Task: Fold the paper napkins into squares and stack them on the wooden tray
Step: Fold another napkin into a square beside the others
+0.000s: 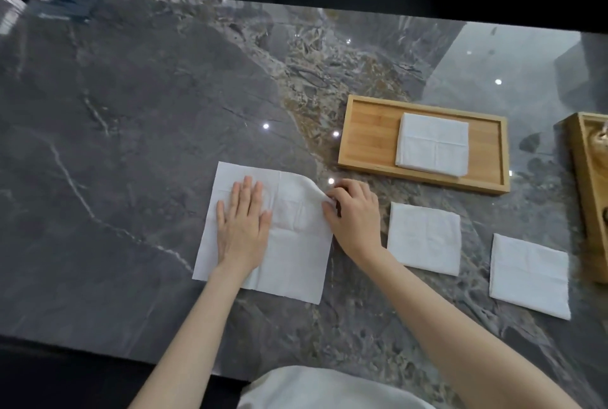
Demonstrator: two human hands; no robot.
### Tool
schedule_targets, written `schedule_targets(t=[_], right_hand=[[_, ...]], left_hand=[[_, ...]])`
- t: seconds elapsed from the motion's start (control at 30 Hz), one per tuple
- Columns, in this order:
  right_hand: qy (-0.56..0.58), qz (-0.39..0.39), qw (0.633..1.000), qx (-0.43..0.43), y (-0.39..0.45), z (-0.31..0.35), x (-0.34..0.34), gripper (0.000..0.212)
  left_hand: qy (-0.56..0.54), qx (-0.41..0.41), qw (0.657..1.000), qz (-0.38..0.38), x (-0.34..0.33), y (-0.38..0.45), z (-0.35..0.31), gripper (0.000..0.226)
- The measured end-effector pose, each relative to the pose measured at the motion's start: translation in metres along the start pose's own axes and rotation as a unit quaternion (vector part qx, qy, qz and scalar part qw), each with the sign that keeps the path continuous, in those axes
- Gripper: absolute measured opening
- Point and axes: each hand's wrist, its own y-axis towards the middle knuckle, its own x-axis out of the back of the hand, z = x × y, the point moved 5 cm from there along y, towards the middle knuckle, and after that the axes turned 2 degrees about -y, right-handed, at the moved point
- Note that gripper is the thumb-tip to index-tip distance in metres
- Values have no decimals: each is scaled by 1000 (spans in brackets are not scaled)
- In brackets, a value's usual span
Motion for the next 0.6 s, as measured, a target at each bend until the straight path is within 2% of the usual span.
schedule_targets(t=[0.13,0.2,0.3,0.37,0.43,0.5,0.6], right_hand=[[86,51,995,-21,5,2,9,9],[133,84,987,-38,5,5,17,12],[156,105,982,-17,3,14,32,15],[155,124,980,10,0,21,39,15],[162,139,976,32,-3,26,46,16],[176,142,973,44,-8,30,51,18],[225,139,965,6,-17,24,58,29]], left_hand=[[-26,24,999,35,6,-5,-7,53],[-70,35,997,9,17,-8,-13,50],[-142,-39,988,-52,38,-12,-36,51],[-180,-127,975,-33,51,-15,-59,62],[-190,-173,966,16,59,-17,-80,67],[-166,-188,967,37,62,-17,-92,59],[-152,-190,970,-12,72,-17,-98,40]])
